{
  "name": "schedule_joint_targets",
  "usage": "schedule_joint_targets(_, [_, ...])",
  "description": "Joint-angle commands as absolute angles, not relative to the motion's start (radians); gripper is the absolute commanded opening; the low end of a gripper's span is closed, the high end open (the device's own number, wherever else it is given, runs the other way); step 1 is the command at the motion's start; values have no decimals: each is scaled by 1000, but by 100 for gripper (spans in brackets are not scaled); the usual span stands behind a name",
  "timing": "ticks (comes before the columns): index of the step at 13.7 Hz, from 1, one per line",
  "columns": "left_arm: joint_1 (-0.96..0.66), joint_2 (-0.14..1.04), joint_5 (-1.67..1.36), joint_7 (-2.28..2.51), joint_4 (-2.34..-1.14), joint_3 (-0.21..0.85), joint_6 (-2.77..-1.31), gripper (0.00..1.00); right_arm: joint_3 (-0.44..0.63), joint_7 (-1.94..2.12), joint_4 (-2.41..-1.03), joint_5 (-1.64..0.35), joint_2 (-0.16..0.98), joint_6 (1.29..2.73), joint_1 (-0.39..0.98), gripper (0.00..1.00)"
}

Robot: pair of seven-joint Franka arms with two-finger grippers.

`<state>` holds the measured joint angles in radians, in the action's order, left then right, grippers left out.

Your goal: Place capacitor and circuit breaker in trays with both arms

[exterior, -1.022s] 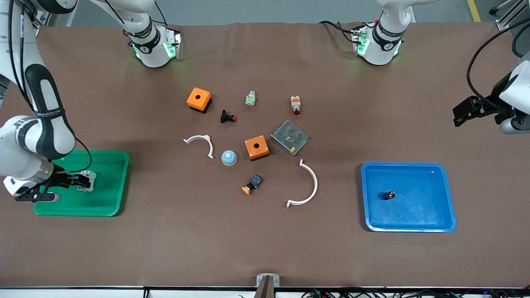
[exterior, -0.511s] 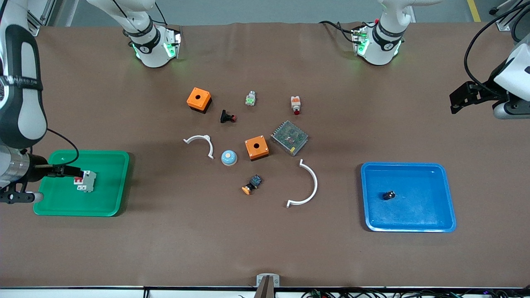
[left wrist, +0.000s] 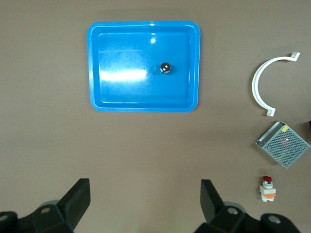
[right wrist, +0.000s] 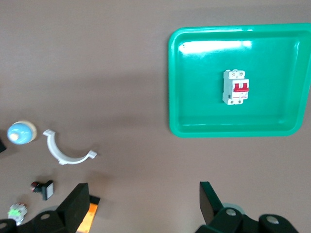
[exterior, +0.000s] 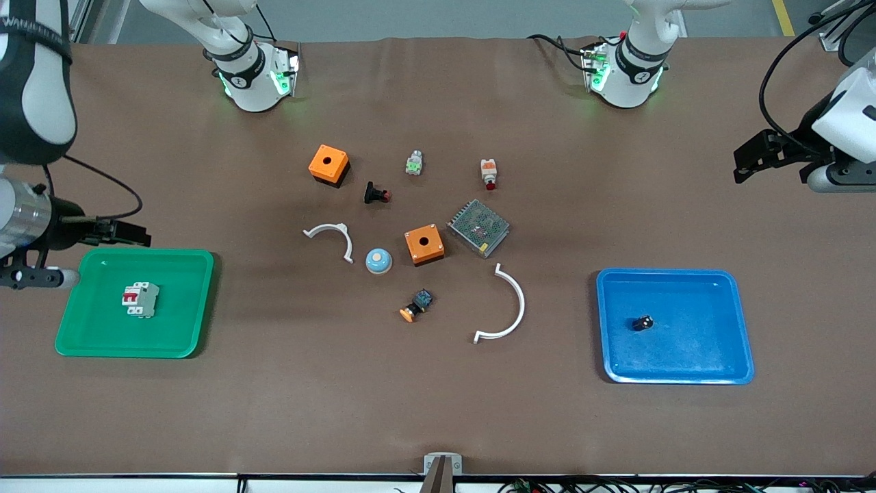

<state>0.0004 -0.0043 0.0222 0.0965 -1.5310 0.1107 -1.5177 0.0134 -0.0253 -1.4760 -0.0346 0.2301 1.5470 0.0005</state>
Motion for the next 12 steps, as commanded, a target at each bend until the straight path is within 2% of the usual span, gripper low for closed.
schedule_joint_targets(1, [-2, -84, -6, 143, -1615, 117, -1517, 100, 15, -43, -1486, -15, 195, 1520, 6, 100])
schedule_joint_targets(6, [3, -86, -5, 140, -1621, 110, -1519, 100, 18, -48, -1410, -14, 204, 1497, -1, 100])
schedule_joint_targets(12, [2, -87, 6, 147, -1618, 110, -1517, 100, 14, 41, -1401, 0, 201, 1490, -20, 100])
